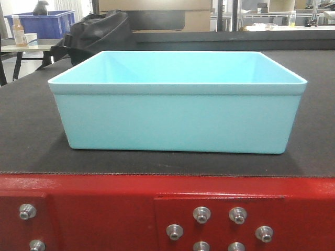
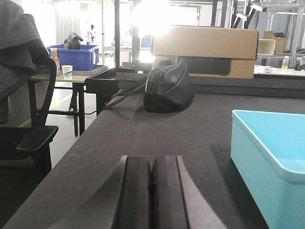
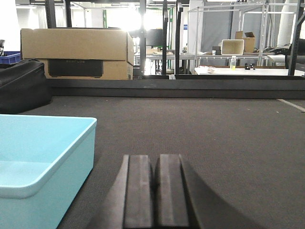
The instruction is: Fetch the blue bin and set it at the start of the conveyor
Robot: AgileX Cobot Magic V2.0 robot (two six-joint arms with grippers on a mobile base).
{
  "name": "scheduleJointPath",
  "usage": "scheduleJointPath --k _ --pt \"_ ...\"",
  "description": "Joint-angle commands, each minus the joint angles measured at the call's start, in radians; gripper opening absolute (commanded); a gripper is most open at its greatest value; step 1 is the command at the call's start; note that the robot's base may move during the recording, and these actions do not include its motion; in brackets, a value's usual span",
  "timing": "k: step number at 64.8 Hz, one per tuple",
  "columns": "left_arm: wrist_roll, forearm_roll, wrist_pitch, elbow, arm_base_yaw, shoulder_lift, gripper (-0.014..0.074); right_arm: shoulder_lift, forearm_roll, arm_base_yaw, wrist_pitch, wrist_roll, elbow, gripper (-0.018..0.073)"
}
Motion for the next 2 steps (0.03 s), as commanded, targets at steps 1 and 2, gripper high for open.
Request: scheduleJointPath --k 1,2 --pt "-0.005 0.001 -0.016 -0.002 0.003 -0.007 -0.0111 -0.007 0.004 0.001 -0.028 -0.008 0.000 -0.0162" --pt "-0.005 0.001 -0.016 -0.002 0.003 -0.007 -0.0111 -0.007 0.004 0.001 -0.028 -0.008 0.000 -0.0162"
